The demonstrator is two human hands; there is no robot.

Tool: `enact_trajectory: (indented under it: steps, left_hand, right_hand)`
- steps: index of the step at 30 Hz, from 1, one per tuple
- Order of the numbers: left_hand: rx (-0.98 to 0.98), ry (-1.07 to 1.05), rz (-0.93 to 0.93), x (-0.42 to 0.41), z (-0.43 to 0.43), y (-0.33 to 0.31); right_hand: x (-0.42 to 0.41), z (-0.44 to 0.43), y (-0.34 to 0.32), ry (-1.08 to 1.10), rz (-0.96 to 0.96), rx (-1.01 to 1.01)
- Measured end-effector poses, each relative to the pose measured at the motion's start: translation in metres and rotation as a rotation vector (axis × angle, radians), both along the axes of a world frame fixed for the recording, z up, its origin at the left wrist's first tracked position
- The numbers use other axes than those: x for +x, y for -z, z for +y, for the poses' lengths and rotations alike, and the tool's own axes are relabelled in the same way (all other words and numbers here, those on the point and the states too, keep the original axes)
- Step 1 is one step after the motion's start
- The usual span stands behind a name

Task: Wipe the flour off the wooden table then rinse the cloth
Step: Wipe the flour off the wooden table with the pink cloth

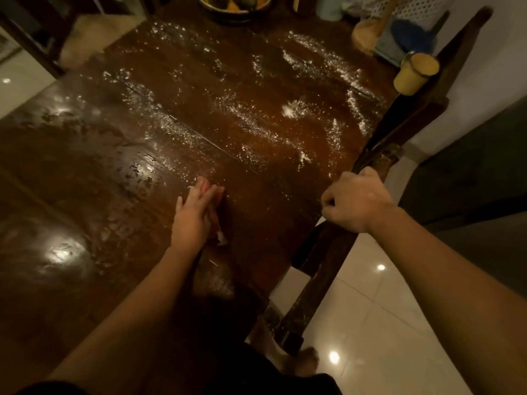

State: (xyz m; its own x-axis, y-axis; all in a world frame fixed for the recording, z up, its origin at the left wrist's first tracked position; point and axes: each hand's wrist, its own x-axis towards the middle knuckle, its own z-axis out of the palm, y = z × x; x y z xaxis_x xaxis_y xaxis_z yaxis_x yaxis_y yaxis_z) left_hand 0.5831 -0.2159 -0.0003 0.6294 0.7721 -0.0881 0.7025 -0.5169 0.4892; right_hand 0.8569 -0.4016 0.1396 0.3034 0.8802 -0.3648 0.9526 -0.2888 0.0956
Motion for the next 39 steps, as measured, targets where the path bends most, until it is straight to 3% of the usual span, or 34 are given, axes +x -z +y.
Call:
enact_trajectory:
  steps: [3, 6, 10, 12, 14, 16, 19, 21, 25, 27, 29, 33, 36, 39]
  left_hand:
    - [0.028, -0.252, 0.008, 0.047, -0.023, 0.001]
    - [0.036, 0.103, 0.047, 0.072, -0.063, 0.0]
    - [0.016, 0.656, 0.1, 0.042, -0.084, 0.003]
    - [-0.002, 0.717, 0.113, 0.013, -0.072, 0.003]
    - [0.005, 0.474, 0.044, -0.009, -0.056, 0.001]
    - [-0.049, 0.058, -0.008, -0.008, -0.048, 0.001]
    - [-0.03, -0.361, 0.105, 0.044, -0.066, -0.004]
    - [0.045, -0.308, 0.119, 0.082, -0.089, -0.004]
    - [-0.045, 0.318, 0.131, 0.117, -0.135, -0.012]
    - [-0.125, 0.456, 0.143, 0.096, -0.134, -0.028]
    - [-0.132, 0.383, 0.145, 0.059, -0.129, -0.035]
    - [-0.117, -0.252, 0.16, -0.015, -0.132, -0.032]
    - [-0.121, -0.461, 0.2, -0.002, -0.139, -0.035]
    - [-0.249, -0.325, 0.156, 0.034, -0.129, -0.047]
  right_hand:
    - [0.001, 0.003, -0.002, -0.065, 0.053, -0.03]
    - [0.004, 0.005, -0.004, -0.115, 0.101, -0.055]
    - [0.013, 0.002, 0.002, -0.217, 0.142, -0.047]
    - [0.018, 0.001, 0.005, -0.289, 0.171, -0.015]
    - [0.022, -0.002, 0.007, -0.357, 0.196, 0.011]
    - [0.025, -0.006, 0.008, -0.414, 0.234, 0.048]
    - [0.03, -0.012, 0.011, -0.505, 0.305, 0.125]
    - [0.035, -0.016, 0.014, -0.582, 0.363, 0.203]
    - [0.051, -0.024, 0.013, -0.73, 0.406, 0.27]
    - [0.065, -0.023, 0.008, -0.727, 0.328, 0.224]
    - [0.086, -0.015, 0.001, -0.646, 0.246, 0.19]
    - [0.13, 0.002, -0.003, -0.436, 0.028, 0.198]
    - [0.137, -0.001, 0.007, -0.253, 0.258, 0.272]
    - [0.137, -0.004, 0.016, -0.086, 0.527, 0.393]
